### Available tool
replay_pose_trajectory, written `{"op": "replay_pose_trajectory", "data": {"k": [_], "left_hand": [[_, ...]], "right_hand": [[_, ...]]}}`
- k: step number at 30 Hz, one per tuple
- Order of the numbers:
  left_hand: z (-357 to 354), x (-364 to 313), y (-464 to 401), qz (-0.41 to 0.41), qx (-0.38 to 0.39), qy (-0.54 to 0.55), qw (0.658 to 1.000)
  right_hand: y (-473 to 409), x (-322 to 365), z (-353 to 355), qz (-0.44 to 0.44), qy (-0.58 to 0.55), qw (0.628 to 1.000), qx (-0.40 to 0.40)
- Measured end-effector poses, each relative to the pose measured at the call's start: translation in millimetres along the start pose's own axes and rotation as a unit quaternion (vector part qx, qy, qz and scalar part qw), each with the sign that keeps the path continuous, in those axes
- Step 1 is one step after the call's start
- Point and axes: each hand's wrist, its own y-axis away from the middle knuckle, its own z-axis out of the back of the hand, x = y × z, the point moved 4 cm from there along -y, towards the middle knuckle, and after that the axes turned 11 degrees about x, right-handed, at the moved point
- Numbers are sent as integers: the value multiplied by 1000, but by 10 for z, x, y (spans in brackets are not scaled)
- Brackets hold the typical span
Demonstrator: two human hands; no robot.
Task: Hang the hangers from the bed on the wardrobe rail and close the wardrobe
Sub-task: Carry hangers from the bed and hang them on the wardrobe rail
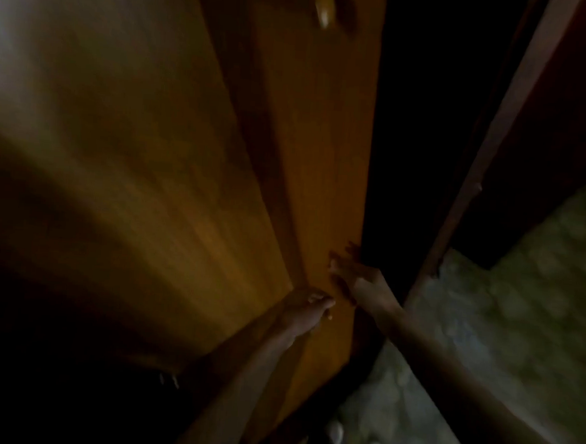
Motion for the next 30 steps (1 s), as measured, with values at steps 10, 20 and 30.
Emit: {"op": "replay_pose_trajectory", "data": {"k": [10,20,30], "left_hand": [[-1322,1321,-681,80,237,-247,936],[-2837,2020,-488,72,455,-527,714],[-4784,2118,670,11,537,-656,530]], "right_hand": [[857,-2554,-104,-290,-118,929,-197],[2722,-4080,-1099,-420,-357,734,-396],[4429,-4804,-2869,-364,-647,393,-543]]}}
